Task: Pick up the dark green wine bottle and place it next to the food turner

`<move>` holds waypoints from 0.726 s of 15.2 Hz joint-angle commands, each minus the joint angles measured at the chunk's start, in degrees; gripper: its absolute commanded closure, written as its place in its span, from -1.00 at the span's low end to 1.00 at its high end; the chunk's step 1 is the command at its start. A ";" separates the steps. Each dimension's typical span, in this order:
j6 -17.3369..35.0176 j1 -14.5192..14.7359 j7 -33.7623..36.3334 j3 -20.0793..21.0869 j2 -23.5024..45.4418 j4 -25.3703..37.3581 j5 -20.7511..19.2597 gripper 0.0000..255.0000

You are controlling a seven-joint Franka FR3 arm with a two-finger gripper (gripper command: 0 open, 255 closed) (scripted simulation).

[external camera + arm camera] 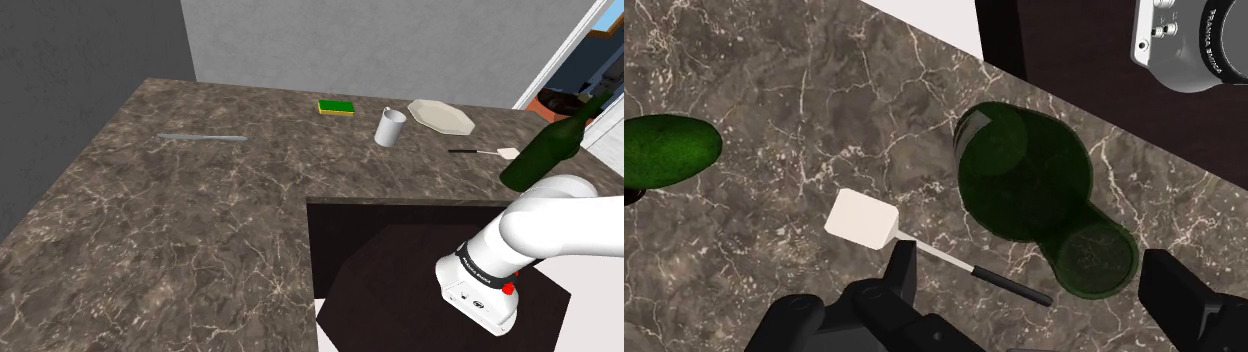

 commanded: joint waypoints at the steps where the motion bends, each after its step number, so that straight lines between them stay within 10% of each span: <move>1: -2.18 0.79 -0.64 0.43 1.83 3.97 0.83 -1.00; 11: -4.73 1.73 -1.50 0.71 4.10 8.76 1.70 -1.00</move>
